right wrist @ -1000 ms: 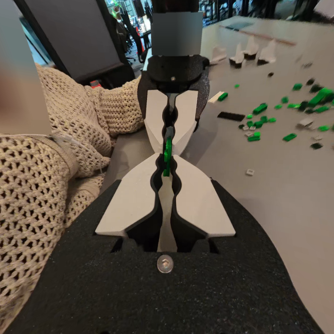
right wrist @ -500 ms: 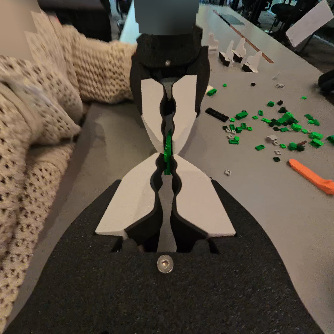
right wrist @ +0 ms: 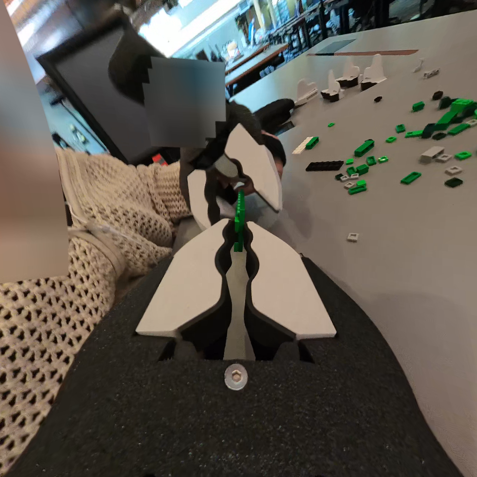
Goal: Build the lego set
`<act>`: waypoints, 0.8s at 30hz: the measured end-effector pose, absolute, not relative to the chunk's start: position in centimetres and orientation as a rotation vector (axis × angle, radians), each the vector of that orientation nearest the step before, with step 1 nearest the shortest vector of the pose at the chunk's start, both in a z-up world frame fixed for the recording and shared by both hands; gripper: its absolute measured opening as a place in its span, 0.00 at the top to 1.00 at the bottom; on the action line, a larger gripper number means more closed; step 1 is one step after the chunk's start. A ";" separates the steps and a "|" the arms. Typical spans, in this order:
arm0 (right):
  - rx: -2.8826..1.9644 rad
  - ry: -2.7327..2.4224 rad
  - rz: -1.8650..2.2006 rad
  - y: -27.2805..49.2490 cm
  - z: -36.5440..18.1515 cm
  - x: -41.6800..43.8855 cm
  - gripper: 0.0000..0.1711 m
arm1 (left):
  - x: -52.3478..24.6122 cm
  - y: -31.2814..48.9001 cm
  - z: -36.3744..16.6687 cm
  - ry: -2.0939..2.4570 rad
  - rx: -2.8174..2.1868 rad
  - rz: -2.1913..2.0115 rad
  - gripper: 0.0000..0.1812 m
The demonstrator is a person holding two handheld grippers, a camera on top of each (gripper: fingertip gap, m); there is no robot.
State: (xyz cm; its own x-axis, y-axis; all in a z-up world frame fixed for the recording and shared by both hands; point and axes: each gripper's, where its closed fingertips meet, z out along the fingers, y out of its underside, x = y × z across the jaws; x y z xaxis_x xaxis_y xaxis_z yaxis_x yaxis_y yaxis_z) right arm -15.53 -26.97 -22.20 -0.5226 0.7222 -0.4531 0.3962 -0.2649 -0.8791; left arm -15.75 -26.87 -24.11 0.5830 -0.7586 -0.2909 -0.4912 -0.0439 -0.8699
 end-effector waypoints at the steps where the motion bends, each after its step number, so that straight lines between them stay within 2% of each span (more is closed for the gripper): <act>1: -1.408 -1.687 1.898 -26.7 -22.1 -15.7 0.96 | -16.1 -26.4 -24.1 1.049 -1.679 -0.208 0.64; 5: -1.530 -1.547 2.024 -25.7 -21.9 -16.1 0.97 | -17.2 -25.4 -24.2 1.122 -1.586 0.152 0.61; 7: -1.595 -1.484 2.076 -25.3 -22.0 -16.3 0.97 | -17.5 -25.2 -24.2 1.141 -1.554 0.262 0.66; 9: -1.634 -1.456 2.112 -25.1 -22.1 -16.4 0.97 | -17.8 -25.1 -23.5 1.154 -1.482 0.377 0.77; 10: -1.642 -1.452 2.128 -25.2 -22.2 -16.4 0.97 | -17.9 -25.1 -23.2 1.162 -1.452 0.423 0.77; 13: -1.651 -1.456 2.143 -25.4 -22.3 -16.4 0.97 | -17.7 -25.1 -23.7 1.164 -1.485 0.408 0.75; 15: -1.656 -1.465 2.144 -25.6 -22.4 -16.5 0.97 | -17.5 -25.1 -23.9 1.159 -1.508 0.382 0.80; 20: -1.627 -1.472 2.102 -25.5 -22.3 -16.5 0.96 | -17.6 -25.1 -23.8 1.100 -1.578 0.274 0.80; 24: -1.557 -1.430 2.068 -24.6 -21.6 -16.6 0.80 | -17.9 -24.9 -24.1 1.024 -1.659 0.127 0.80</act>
